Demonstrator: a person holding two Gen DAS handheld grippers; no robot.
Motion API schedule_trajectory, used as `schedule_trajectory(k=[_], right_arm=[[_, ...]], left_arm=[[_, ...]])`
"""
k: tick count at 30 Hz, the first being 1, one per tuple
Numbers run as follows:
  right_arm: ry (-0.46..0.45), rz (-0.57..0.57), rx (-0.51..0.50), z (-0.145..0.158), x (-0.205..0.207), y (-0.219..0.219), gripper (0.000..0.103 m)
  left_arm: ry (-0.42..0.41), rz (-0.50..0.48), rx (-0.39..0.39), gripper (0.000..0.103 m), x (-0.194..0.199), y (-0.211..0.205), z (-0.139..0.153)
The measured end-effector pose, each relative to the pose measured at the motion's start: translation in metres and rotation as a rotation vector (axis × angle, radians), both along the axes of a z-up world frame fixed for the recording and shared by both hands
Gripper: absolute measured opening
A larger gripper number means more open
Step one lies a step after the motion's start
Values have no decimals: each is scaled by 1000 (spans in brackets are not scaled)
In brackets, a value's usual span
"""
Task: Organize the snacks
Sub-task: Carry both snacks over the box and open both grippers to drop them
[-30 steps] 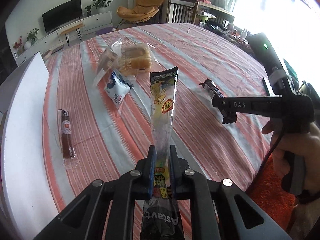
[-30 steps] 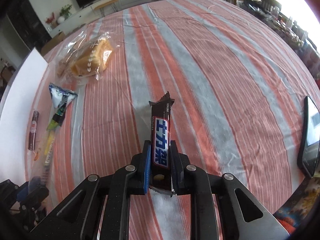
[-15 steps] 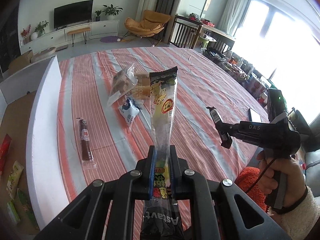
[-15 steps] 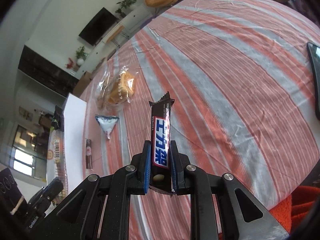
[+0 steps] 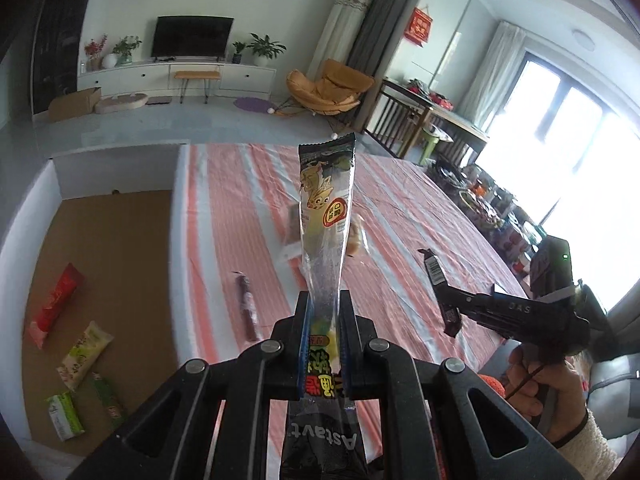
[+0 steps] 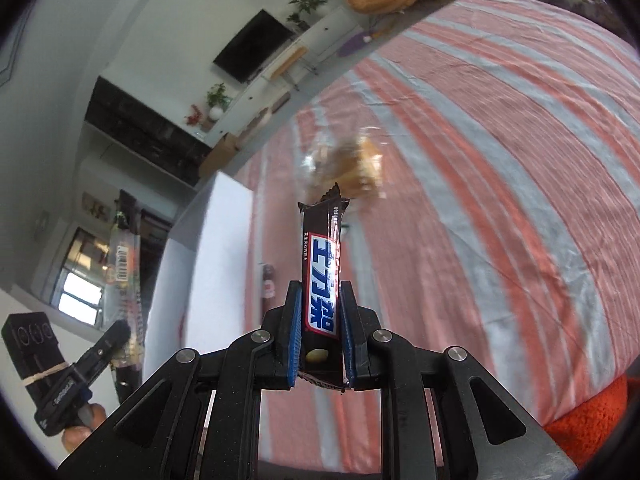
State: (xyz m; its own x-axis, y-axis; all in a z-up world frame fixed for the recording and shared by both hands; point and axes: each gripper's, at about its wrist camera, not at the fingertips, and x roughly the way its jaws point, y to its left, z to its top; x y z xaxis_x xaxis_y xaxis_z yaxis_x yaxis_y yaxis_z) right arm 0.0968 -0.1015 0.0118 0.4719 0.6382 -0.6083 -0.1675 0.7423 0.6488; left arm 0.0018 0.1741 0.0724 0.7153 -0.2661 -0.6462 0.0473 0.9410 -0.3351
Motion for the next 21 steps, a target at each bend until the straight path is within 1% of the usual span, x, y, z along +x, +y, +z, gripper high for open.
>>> schedule_trajectory(k=[3,5,7,10,13,14,16,17,18,19,20,21], right_arm=[[-50,122,27,32,-1,60,18],[-73,213,46,49,-3,104,18],[-84,302,50,58,-6,148,18],[-101,403,17,61,-12,208,18],[-94,480,-13,49,-17,253,18],[-86,506,-32,43,-18,264,22],[-68,531,-77,33,-20,277,33],[-71,532,-84,30,-20,275,51],[-89,519,-93,28,-20,270,62],[-113,496,-119,25,-21,265,63],[-135,473,-157,23,-20,258,64],[-156,448,-196,22,-19,248,64]], left_arm=[[2,111,43,11,-11,47,4],[28,197,60,11,-19,83,-2],[54,279,83,11,-28,116,-10],[106,391,137,11,-42,155,-31],[169,467,161,12,-52,182,-56],[202,494,182,15,-53,187,-66],[258,539,218,32,-54,194,-83],[271,557,221,58,-55,195,-89],[266,566,217,81,-56,194,-92],[245,569,216,87,-57,189,-92],[224,568,219,89,-57,185,-91],[212,560,221,89,-54,179,-91]])
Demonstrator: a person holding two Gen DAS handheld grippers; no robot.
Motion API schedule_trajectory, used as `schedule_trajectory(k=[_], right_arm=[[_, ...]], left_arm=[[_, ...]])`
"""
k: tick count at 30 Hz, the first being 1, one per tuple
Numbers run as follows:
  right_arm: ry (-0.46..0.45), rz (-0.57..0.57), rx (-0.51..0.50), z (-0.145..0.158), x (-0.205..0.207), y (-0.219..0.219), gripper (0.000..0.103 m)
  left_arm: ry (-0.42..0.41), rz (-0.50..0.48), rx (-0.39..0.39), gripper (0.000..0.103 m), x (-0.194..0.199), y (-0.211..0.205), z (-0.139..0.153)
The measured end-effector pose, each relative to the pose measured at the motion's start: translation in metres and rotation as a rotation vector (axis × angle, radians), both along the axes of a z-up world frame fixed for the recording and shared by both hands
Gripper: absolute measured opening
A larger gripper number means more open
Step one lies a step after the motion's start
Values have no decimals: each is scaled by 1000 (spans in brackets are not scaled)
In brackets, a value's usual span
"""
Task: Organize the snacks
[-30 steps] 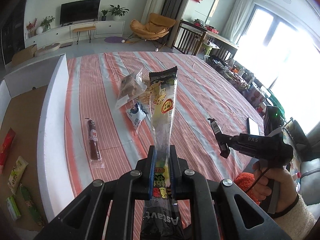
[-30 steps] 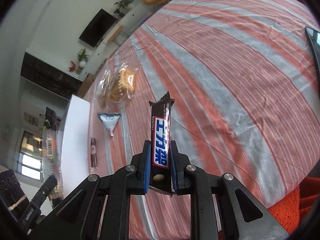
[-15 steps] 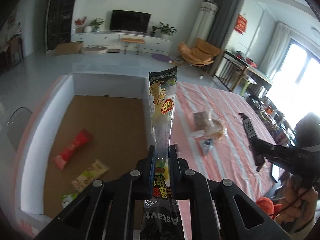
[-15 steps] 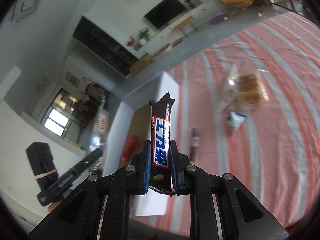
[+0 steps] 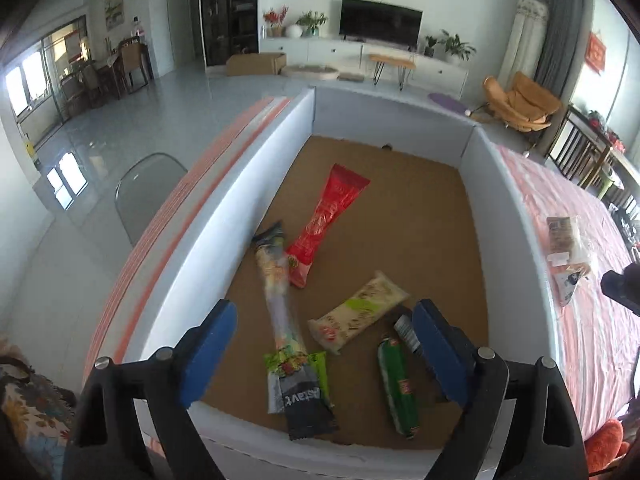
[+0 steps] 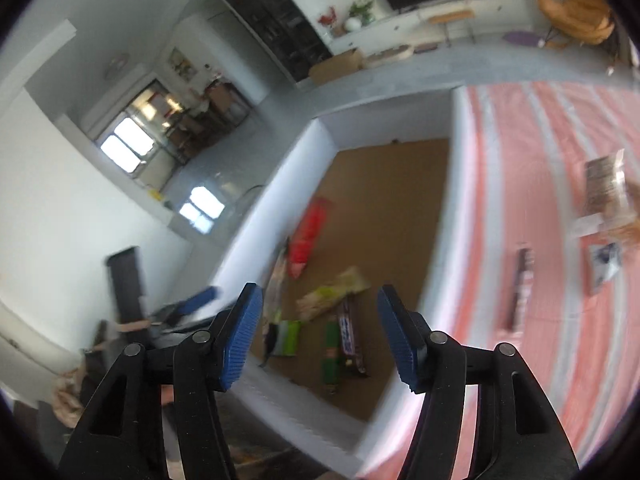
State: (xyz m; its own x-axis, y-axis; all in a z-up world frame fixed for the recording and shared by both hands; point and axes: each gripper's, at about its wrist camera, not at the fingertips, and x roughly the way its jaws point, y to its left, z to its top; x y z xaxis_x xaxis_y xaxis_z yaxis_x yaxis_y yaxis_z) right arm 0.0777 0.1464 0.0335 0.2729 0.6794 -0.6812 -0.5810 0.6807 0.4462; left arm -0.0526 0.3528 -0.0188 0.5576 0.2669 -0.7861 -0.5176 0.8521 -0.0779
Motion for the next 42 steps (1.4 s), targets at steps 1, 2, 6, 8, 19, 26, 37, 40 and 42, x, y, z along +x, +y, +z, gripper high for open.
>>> schedule_trajectory(k=[1,2,6,8,19,26,37,40,42], right_arm=[[-32,-30,-31,-1,0,-11,64],[-62,-66,-61,-3,1,-25,64],[-167,-263,-216,-25,4,-93,73],[-174,-371,-312,-45,8,-131,73],[-78,-779,-458,-123,11,-286,73],[-57,-840,-410,-130,16,-299,73],[-33,-846,-414,-135,15,-299,74],[-36,-838,-431,-136,16,-296,77],[-38,-833,-441,-137,16,-294,79]], left_arm=[[-8,-20,-5,89,4,-7,1],[-20,-40,-14,89,6,-11,1],[-91,-163,-45,89,29,-57,15],[-117,-244,-62,91,41,-88,24],[-10,-681,-102,99,105,-282,-30],[50,-650,-32,98,129,-307,-92],[64,-646,42,101,121,-315,-111],[62,-646,43,103,122,-314,-111],[60,-646,43,103,122,-314,-112]])
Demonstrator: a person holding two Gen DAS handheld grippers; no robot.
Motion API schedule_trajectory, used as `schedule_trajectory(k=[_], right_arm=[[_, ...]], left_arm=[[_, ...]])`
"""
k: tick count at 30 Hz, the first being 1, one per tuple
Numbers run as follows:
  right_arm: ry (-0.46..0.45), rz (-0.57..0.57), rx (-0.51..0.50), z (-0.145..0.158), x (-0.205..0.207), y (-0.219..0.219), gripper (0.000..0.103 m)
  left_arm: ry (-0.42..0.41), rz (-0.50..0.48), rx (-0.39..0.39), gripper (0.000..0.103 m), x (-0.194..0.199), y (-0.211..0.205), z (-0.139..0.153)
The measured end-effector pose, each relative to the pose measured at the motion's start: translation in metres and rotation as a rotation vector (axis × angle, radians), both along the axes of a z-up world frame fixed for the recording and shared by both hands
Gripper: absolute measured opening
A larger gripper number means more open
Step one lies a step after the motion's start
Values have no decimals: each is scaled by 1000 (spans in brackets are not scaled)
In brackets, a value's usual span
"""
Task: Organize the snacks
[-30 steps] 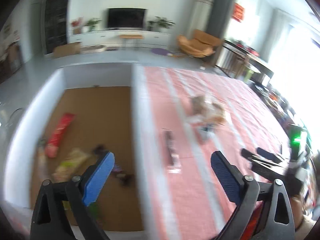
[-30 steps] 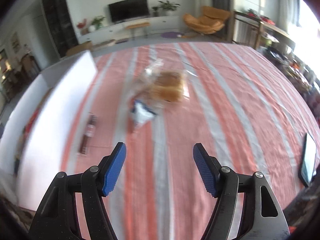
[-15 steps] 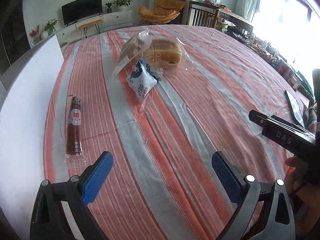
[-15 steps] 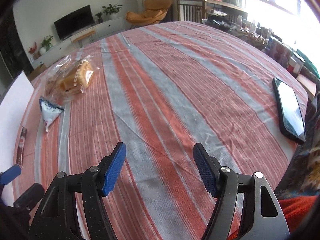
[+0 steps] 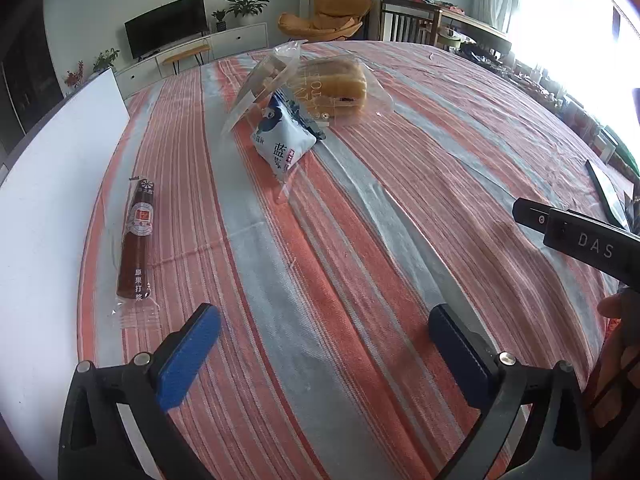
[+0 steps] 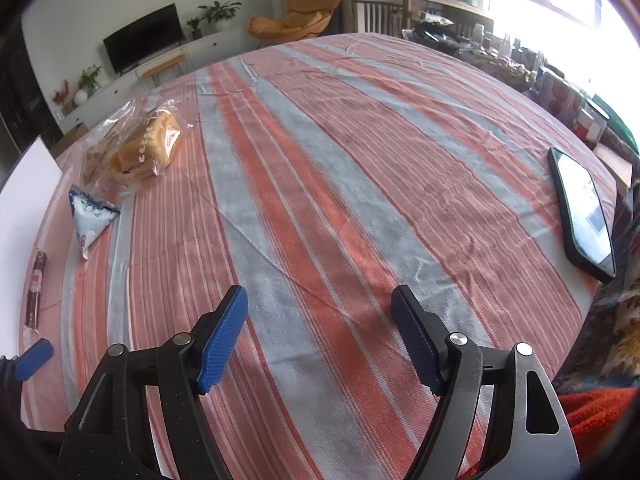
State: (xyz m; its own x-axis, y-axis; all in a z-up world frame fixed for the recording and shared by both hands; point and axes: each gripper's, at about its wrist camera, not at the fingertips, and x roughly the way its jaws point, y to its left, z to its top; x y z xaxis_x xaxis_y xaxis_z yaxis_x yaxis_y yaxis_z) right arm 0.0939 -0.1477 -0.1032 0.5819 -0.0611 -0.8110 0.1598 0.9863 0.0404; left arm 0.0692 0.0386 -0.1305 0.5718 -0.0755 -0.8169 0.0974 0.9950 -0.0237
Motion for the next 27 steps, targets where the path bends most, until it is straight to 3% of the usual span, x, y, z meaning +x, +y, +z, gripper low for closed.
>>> schedule_trajectory(k=[8,27], right_arm=[[14,14,-48,-2,0,6,81],[16,18,-50,-2,-1,7,85]], left_arm=[[-3,0,1,103,1,-1,-1],[-3,0,1,103,2,-1,-2]])
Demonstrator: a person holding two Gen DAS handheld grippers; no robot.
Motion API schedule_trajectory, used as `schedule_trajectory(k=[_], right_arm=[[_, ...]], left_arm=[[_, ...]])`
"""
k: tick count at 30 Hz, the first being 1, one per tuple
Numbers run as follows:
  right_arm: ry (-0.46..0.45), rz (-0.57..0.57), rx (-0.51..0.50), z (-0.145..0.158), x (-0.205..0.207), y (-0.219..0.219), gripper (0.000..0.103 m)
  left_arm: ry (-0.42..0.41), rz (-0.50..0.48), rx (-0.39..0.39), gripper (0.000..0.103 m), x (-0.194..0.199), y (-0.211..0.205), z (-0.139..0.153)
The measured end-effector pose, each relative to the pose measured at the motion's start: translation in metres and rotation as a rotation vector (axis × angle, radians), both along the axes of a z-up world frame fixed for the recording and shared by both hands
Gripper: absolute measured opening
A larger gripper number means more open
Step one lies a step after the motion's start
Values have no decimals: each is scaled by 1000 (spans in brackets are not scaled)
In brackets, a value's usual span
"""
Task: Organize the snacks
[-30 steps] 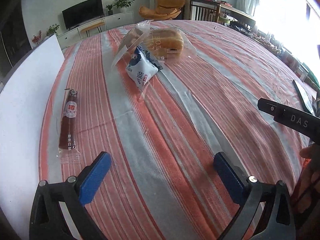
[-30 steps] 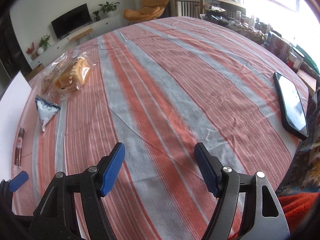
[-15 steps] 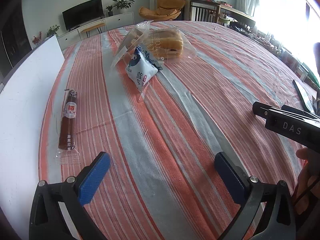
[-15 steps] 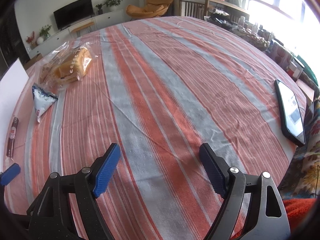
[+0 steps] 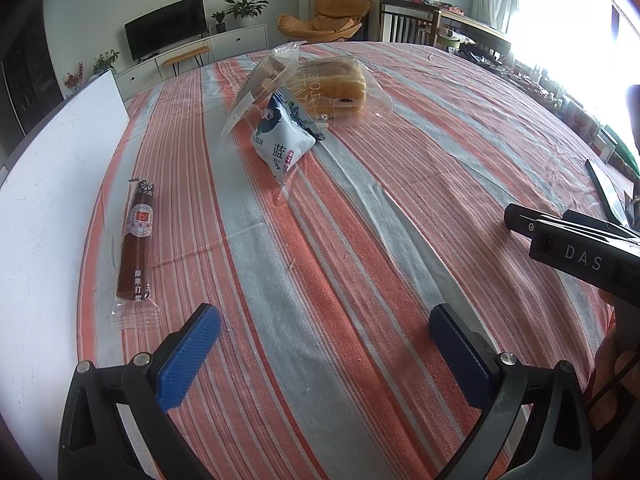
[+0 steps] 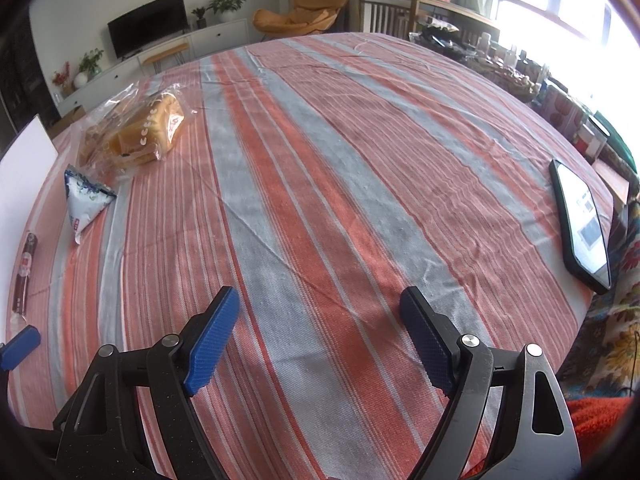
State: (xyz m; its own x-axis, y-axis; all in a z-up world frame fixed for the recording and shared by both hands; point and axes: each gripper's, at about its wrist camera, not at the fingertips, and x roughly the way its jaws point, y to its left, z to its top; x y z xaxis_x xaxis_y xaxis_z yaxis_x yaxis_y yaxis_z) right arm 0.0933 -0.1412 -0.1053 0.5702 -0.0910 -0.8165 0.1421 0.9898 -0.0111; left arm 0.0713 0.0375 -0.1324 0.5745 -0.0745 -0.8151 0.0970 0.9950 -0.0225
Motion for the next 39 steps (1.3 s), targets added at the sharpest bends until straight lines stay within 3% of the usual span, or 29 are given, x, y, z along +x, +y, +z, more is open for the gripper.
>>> schedule_trajectory(k=[39], right_arm=[[2,4,-2,0,0,0,88]], left_arm=[[-1,-1,0,103,1,0,-1]])
